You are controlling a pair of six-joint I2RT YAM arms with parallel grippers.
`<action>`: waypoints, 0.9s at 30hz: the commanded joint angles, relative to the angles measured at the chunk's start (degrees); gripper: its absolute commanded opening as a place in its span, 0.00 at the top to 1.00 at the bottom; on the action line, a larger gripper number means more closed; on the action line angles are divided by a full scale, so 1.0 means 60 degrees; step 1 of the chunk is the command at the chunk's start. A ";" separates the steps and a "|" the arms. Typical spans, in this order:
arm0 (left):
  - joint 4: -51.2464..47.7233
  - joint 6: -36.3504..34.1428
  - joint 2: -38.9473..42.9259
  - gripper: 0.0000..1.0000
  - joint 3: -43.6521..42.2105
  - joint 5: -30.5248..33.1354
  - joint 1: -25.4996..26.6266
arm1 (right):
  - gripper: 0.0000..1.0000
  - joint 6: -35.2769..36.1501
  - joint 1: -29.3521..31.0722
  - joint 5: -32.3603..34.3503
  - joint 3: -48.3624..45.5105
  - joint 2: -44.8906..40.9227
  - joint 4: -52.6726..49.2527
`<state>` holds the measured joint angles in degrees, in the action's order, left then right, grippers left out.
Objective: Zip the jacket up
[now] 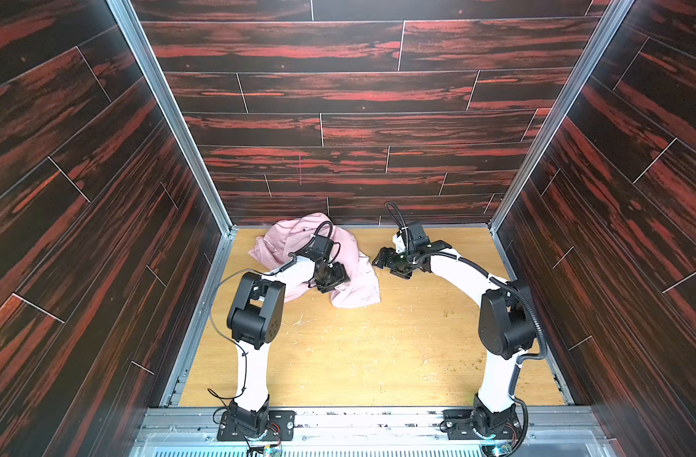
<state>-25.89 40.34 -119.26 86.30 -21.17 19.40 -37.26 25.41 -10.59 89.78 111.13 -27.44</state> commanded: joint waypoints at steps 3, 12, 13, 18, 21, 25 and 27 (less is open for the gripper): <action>-0.0457 -0.0219 0.0801 1.00 0.0609 -0.0163 -0.0037 | 0.20 -0.0064 -0.0186 -0.0369 0.0392 0.0357 -0.0319; -0.0782 -0.0175 0.3508 1.00 -0.0129 0.0195 -0.0640 | 0.18 -0.0140 -0.0221 -0.1128 0.1160 0.1094 -0.0181; -0.0828 -0.0197 0.3791 1.00 -0.0240 0.0225 -0.0714 | 0.18 -0.0159 -0.0221 -0.1260 0.1230 0.1198 -0.0173; -0.1369 -0.0198 0.5068 1.00 -0.0756 0.0448 -0.0975 | 0.18 -0.0373 -0.0149 -0.1932 0.1305 0.1414 0.0122; -0.1978 -0.0296 0.5556 1.00 -0.1079 0.0531 -0.0966 | 0.18 -0.0495 -0.0040 -0.2261 0.1349 0.1451 0.0376; -0.2358 -0.0228 0.6316 1.00 -0.1975 0.0930 -0.1019 | 0.20 -0.0656 0.0206 -0.2746 0.1600 0.1570 0.0548; -0.2442 -0.0060 0.6739 1.00 -0.2612 0.1264 -0.1116 | 0.21 -0.0724 0.0410 -0.2985 0.1724 0.1626 0.0668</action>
<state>-36.27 39.46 -82.89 74.28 -16.97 13.30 -40.23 26.02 -24.58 98.00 118.08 -24.88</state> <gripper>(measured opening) 0.075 0.792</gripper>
